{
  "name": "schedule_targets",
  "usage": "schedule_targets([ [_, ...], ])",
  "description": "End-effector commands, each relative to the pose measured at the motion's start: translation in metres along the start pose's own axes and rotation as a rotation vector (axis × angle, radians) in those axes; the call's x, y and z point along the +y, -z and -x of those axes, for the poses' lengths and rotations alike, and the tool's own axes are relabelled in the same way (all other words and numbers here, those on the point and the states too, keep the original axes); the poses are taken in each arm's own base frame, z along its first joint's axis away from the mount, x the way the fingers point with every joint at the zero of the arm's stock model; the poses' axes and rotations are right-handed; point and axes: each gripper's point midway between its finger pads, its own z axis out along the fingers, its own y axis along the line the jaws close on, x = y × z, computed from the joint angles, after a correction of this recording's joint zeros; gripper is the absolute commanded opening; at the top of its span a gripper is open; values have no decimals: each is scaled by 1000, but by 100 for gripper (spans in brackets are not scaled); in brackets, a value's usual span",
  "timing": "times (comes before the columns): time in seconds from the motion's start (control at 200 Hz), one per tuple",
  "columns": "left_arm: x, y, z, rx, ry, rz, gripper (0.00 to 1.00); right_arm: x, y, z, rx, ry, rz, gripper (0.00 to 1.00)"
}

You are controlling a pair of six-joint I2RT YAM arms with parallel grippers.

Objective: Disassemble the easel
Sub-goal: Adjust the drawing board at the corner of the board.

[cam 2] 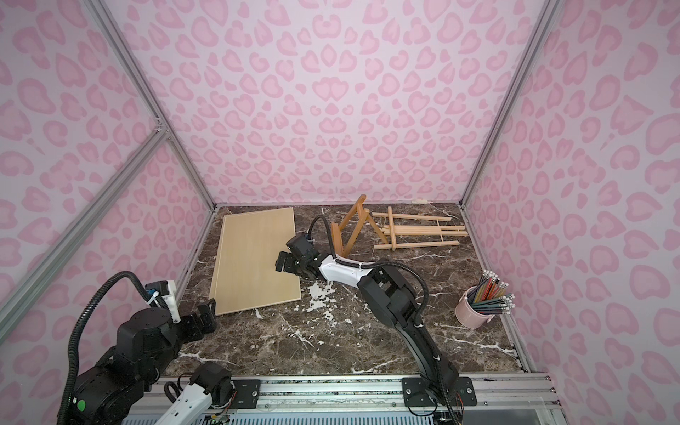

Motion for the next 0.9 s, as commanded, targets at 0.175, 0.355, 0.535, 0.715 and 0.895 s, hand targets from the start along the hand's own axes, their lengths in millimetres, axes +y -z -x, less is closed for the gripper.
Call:
schedule_targets([
  [0.175,0,0,3,-18,7,-2,97,-23,3,-1,6,195,-166,98],
  [0.355,-1,-1,3,-13,3,-3,97,-26,-14,-19,81,199,-155,98],
  [0.535,-2,-1,3,-11,1,-2,97,-3,-32,-33,108,150,-59,98],
  [0.715,-2,-1,3,-12,1,-3,97,3,-57,-44,149,50,-40,96],
  [0.895,-2,-1,4,-16,3,-6,97,3,-68,-45,136,37,-61,96],
])
